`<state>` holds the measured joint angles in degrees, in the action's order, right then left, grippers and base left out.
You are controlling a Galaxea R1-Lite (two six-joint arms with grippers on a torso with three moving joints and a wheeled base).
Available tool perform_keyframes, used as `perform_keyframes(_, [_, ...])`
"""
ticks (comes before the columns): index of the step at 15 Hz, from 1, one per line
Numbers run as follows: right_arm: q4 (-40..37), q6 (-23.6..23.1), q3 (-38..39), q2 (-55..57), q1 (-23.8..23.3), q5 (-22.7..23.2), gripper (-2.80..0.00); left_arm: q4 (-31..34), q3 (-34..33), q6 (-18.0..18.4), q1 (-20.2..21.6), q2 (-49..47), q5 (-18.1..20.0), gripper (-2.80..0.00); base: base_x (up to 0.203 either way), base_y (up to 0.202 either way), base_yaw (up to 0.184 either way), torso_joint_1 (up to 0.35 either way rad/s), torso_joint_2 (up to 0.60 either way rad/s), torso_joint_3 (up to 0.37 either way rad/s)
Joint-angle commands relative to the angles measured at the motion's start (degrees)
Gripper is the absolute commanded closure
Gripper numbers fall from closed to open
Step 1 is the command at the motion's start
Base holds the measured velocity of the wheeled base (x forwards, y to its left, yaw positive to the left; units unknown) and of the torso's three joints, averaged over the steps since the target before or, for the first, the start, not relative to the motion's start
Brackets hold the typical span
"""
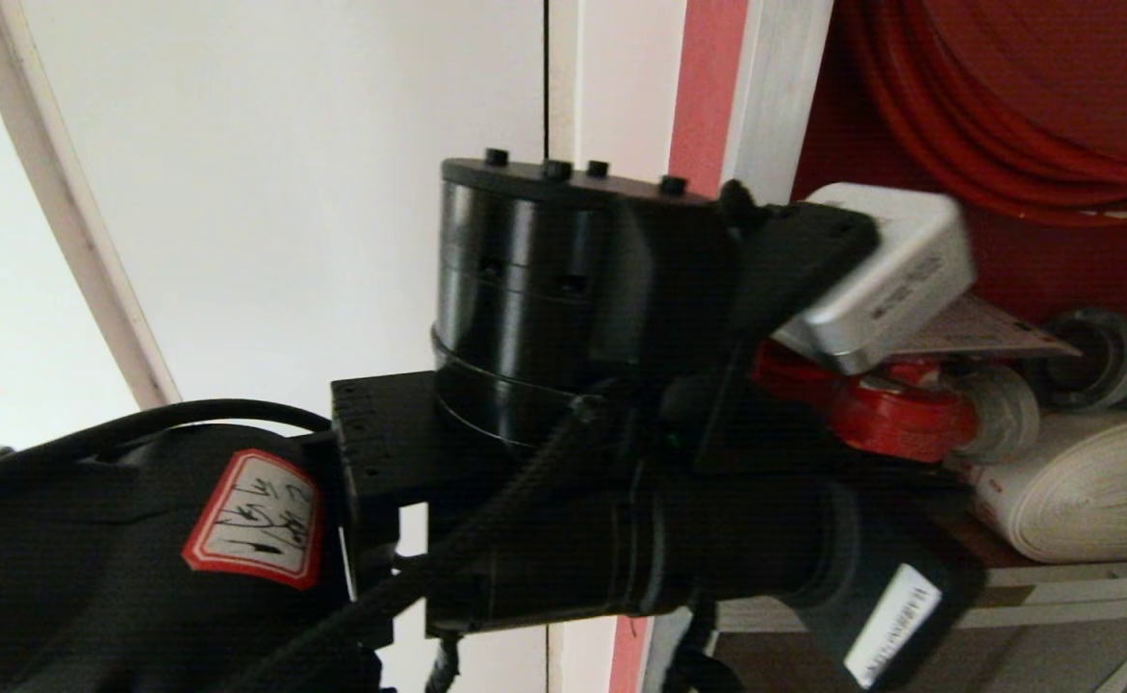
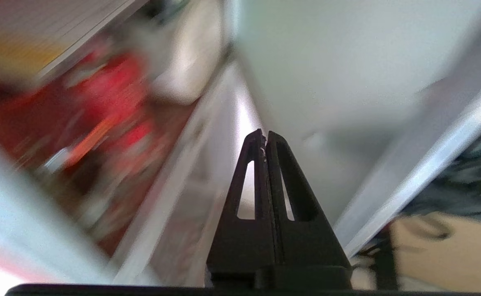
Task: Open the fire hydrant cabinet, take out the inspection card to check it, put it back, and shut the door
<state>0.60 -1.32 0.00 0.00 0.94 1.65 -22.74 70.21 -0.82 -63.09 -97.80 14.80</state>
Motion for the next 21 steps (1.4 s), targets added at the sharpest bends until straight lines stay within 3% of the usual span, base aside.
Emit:
perform_keyframes(1, [0.0, -0.1, 0.3, 0.1, 0.0, 0.0, 0.0, -0.1, -5.0, 0.1, 4.6, 4.3, 0.1, 0.0, 0.0, 0.0, 0.0, 0.0, 0.0, 0.0])
perform_keyframes(5, [0.0, -0.1, 0.3, 0.1, 0.0, 0.0, 0.0, -0.1, -15.1, 0.6, 15.3, 13.5, 0.4, 0.0, 0.0, 0.0, 0.0, 0.0, 0.0, 0.0])
perform_keyframes(8, [0.0, -0.1, 0.3, 0.1, 0.0, 0.0, 0.0, 0.0, -22.8, 3.7, 22.7, 21.4, 0.5, 0.0, 0.0, 0.0, 0.0, 0.0, 0.0, 0.0])
perform_keyframes(12, [0.0, 0.0, 0.3, 0.1, 0.0, 0.0, 0.0, 0.2, -30.4, 5.0, 28.5, 33.2, 0.3, 0.0, 0.0, 0.0, 0.0, 0.0, 0.0, 0.0])
perform_keyframes(17, [0.0, -0.1, 0.3, 0.1, 0.0, 0.0, 0.0, 0.6, -38.9, 8.1, 39.0, 49.3, -0.1, 0.0, 0.0, 0.0, 0.0, 0.0, 0.0, 0.0])
perform_keyframes(21, [0.0, 0.0, 0.3, 0.1, 0.0, 0.0, 0.0, 3.3, -42.2, 8.9, 51.0, 61.0, -4.7, 0.0, 0.0, 0.0, 0.0, 0.0, 0.0, 0.0])
